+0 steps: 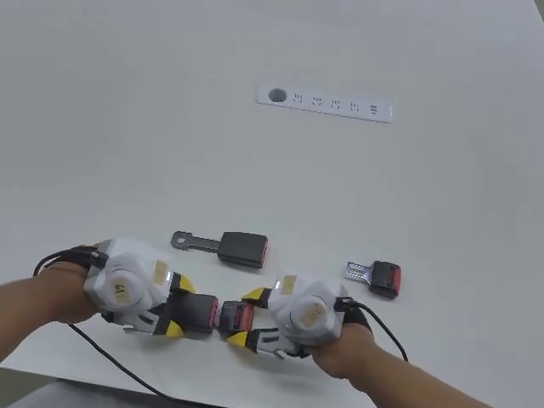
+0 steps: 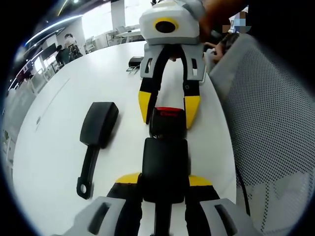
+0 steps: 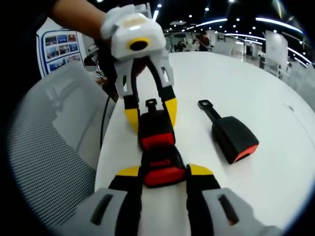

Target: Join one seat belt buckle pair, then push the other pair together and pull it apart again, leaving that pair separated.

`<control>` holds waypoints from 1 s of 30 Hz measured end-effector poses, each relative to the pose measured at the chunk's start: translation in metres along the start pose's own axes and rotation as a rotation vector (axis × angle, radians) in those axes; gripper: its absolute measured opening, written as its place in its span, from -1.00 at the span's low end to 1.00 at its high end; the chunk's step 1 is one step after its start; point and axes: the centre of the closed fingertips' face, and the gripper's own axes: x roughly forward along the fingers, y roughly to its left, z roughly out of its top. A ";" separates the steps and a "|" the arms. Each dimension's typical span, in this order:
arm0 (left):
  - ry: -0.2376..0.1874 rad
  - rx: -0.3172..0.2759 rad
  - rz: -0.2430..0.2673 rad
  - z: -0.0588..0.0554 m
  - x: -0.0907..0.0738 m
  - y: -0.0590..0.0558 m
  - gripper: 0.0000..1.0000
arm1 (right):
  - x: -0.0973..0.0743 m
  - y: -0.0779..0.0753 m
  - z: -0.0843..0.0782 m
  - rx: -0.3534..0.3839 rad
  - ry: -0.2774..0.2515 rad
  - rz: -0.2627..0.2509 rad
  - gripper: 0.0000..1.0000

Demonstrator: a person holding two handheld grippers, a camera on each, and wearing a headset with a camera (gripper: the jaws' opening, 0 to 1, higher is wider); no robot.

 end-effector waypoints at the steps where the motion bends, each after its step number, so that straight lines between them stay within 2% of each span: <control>1: -0.005 -0.003 0.000 0.000 0.000 0.000 -0.32 | 0.000 0.000 -0.001 -0.007 0.002 -0.003 -0.33; 8: -0.044 -0.013 -0.005 0.000 -0.001 0.000 -0.33 | -0.001 0.000 -0.001 -0.004 -0.019 -0.016 -0.33; 10: -0.057 -0.020 -0.004 0.001 -0.001 0.001 -0.33 | -0.001 0.000 0.000 0.049 -0.045 -0.017 -0.33; 14: -0.072 -0.024 -0.001 0.001 -0.001 0.000 -0.33 | -0.001 0.001 -0.001 0.027 -0.046 -0.023 -0.33; 15: -0.083 -0.040 -0.002 0.001 -0.001 0.000 -0.33 | -0.002 0.000 0.000 0.030 -0.049 -0.022 -0.33; 20: -0.091 -0.034 -0.014 0.002 -0.001 0.000 -0.33 | -0.002 0.000 -0.001 0.028 -0.055 -0.024 -0.33; 30: -0.121 -0.073 -0.014 0.008 -0.003 -0.002 -0.33 | -0.003 0.000 0.000 0.041 -0.073 -0.036 -0.33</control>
